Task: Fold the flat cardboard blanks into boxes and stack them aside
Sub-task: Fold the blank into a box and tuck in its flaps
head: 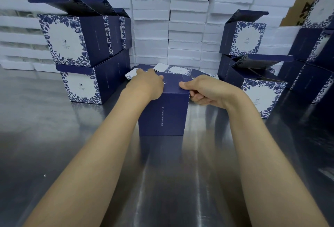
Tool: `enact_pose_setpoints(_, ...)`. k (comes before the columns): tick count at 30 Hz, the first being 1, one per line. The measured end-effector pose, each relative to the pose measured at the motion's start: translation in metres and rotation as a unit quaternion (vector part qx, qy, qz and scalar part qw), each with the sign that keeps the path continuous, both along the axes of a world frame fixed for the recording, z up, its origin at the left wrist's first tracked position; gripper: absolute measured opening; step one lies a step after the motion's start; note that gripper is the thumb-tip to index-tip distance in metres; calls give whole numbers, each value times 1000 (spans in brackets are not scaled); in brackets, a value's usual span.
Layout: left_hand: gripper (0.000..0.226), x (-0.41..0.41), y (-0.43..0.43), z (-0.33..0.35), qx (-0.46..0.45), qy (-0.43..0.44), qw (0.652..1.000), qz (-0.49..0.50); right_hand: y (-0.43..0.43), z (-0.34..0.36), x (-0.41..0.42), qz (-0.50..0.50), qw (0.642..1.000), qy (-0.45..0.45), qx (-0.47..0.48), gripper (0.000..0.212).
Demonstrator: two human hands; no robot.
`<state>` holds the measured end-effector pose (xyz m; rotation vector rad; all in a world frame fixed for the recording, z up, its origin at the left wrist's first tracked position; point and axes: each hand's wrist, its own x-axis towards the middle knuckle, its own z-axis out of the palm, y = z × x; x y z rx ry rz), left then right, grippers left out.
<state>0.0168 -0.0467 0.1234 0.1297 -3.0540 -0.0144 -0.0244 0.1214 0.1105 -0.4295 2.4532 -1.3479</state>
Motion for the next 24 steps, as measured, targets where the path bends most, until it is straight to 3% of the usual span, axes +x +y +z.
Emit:
enact_pose_setpoints(5, 39, 2, -10, 4, 93, 1, 995, 27, 0, -2, -1, -10, 1000, 0, -27, 47)
enact_pose_setpoints(8, 26, 9, -36, 18, 188, -5, 982, 5, 3, 0, -3, -79, 993, 93, 1, 41)
enact_pose_setpoints(11, 12, 15, -53, 25, 191, -10, 981, -28, 10, 3, -6, -128, 979, 156, 9, 36)
enact_pose_setpoints(14, 8, 15, -58, 21, 201, -8, 979, -35, 12, 14, 3, -79, 989, 124, -3, 29)
enact_pose_setpoints(16, 22, 13, -58, 19, 196, -23, 980, -20, 13, 22, 11, -30, 991, 131, 16, 28)
enact_pose_setpoints(21, 43, 19, -57, 24, 176, -40, 983, 37, 20, 31, 23, 93, 989, 103, 57, 80)
enact_pose_setpoints(24, 40, 18, -55, 24, 196, -52, 979, 25, 13, 24, 21, 141, 979, 121, 84, 63)
